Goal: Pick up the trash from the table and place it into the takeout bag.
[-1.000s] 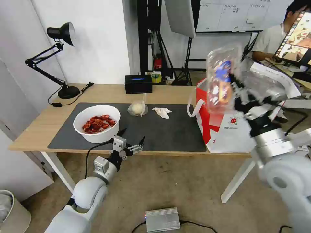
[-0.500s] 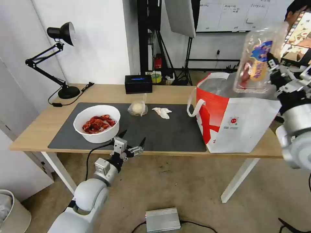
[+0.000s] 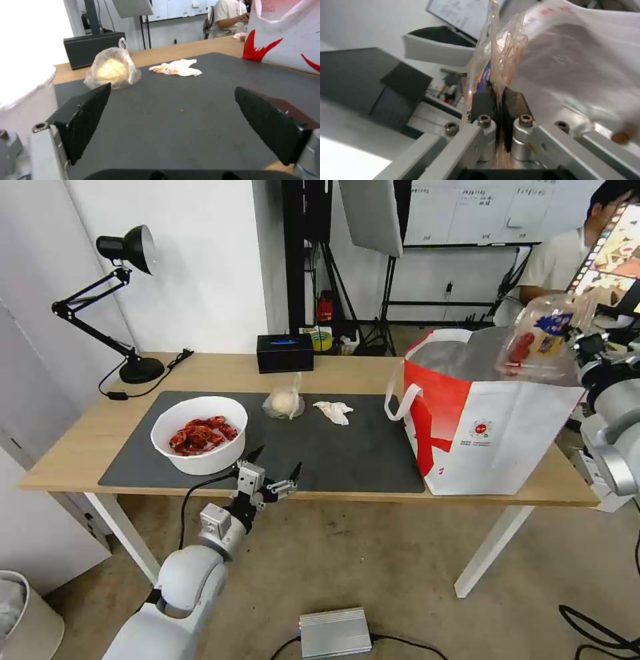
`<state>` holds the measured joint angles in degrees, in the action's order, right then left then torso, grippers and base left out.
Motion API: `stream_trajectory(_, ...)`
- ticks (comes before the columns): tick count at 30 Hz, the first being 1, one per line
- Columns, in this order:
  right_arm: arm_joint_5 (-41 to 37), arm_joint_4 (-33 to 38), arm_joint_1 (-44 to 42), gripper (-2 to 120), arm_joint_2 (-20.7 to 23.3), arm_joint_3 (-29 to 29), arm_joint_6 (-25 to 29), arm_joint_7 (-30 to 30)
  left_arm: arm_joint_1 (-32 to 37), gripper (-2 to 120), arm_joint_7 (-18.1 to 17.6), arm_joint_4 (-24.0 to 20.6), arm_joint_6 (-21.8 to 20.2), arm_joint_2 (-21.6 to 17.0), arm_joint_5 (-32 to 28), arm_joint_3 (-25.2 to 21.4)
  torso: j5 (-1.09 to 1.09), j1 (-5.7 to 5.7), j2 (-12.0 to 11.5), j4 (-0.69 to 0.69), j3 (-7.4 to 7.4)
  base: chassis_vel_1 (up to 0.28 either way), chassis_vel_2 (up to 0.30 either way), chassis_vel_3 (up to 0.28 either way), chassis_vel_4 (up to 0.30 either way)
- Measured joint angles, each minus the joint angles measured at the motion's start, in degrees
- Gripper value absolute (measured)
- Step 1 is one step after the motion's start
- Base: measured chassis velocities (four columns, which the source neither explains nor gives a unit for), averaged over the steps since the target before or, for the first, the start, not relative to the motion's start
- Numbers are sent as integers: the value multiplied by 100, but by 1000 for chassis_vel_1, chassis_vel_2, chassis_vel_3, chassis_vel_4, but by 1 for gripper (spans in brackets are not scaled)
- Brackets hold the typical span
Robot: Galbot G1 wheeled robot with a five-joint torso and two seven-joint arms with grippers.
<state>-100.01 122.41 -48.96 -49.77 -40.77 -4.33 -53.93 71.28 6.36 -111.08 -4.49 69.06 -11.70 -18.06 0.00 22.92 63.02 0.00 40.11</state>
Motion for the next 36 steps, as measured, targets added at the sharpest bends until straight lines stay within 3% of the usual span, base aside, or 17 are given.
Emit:
stream_trajectory(6, -242, -200, 136, 0, -160, 25, 70, -291, -16, 100, 1, 35, 6, 30, 17, 0, 1, 0, 0, -1, 0, 0, 0, 0, 0)
stream_trajectory(16, -377, -363, 299, 0, -286, 57, 71, -255, -12, 100, 2, 77, 15, 52, 42, 2, 0, 0, 0, 0, 0, 0, 0, 0, 0)
stream_trajectory(22, -381, -368, 274, 22, -315, 57, 47, -219, 12, 100, 5, 77, 15, 55, 50, -16, 0, 0, 0, 0, 0, 0, 0, 0, 0)
stream_trajectory(24, -380, -364, 268, 24, -316, 56, 46, -217, 13, 100, 5, 77, 15, 56, 50, -19, 0, 0, 0, 0, 0, 0, 0, 0, 0)
stream_trajectory(26, -375, -327, 228, 39, -328, 42, 44, -206, 22, 100, 6, 70, 16, 59, 52, -26, 0, 0, 0, 0, -1, 0, 0, 0, 0)
stream_trajectory(34, -364, -231, 114, 63, -334, -11, 42, -144, 26, 100, 7, 49, 17, 58, 55, -32, 0, 0, 0, 0, 0, 0, 0, 0, 0)
stream_trajectory(36, -274, -119, -11, 68, -333, -48, 5, 171, 37, 100, 7, 34, 17, 64, 55, -63, 0, 0, 0, 0, 0, 0, 0, 0, 0)
